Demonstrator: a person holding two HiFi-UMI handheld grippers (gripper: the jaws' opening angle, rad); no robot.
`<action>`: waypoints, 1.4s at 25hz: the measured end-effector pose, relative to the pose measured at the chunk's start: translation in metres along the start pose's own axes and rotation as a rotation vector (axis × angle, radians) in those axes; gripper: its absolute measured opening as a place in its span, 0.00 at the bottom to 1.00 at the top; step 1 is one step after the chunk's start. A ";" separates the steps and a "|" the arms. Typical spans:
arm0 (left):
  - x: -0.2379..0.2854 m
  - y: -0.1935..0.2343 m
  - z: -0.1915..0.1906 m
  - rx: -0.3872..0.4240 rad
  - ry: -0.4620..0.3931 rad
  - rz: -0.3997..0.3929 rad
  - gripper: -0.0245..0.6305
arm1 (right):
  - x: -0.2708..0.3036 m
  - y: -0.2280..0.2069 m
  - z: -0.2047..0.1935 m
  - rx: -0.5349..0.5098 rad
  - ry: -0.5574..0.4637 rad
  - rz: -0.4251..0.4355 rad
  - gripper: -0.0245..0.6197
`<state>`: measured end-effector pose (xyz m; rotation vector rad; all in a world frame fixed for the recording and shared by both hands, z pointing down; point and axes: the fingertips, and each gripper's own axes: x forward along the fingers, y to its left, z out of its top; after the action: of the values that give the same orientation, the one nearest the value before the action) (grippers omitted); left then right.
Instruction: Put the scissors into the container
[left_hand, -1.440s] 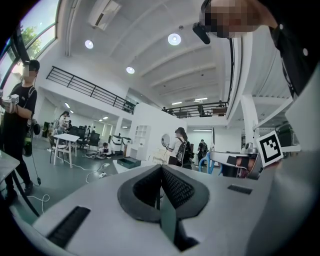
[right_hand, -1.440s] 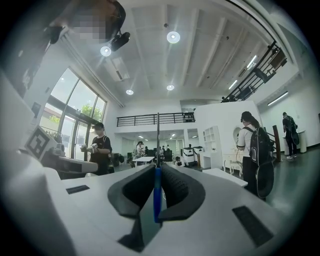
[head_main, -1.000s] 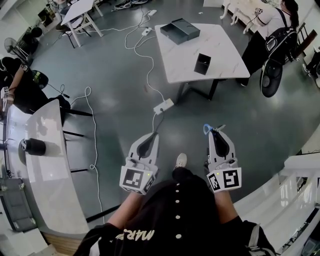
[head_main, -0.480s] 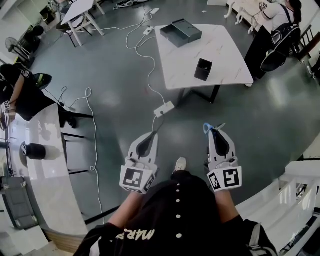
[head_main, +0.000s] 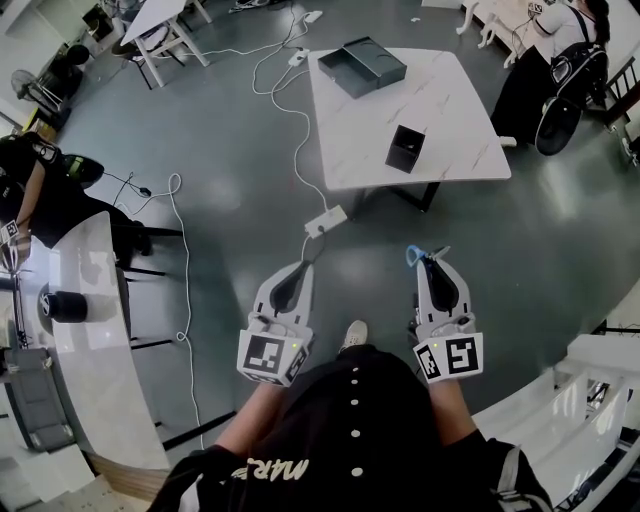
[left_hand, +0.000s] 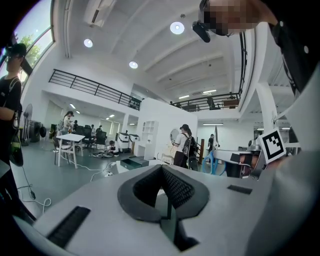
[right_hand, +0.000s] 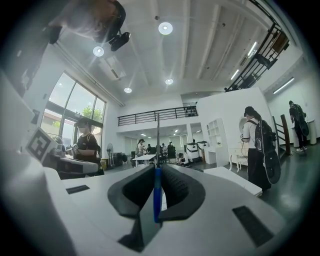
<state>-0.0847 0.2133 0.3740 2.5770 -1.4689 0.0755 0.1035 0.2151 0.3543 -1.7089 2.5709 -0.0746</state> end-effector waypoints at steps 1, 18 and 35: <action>0.006 0.000 0.000 0.000 0.001 0.002 0.08 | 0.003 -0.005 -0.001 0.001 0.000 0.001 0.12; 0.077 -0.015 0.005 -0.001 -0.004 0.025 0.08 | 0.038 -0.077 0.001 0.000 -0.007 0.019 0.12; 0.151 0.000 0.014 0.006 0.003 -0.029 0.08 | 0.085 -0.120 0.000 -0.014 -0.014 -0.027 0.12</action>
<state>-0.0079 0.0822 0.3800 2.6015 -1.4315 0.0797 0.1808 0.0908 0.3608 -1.7431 2.5442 -0.0452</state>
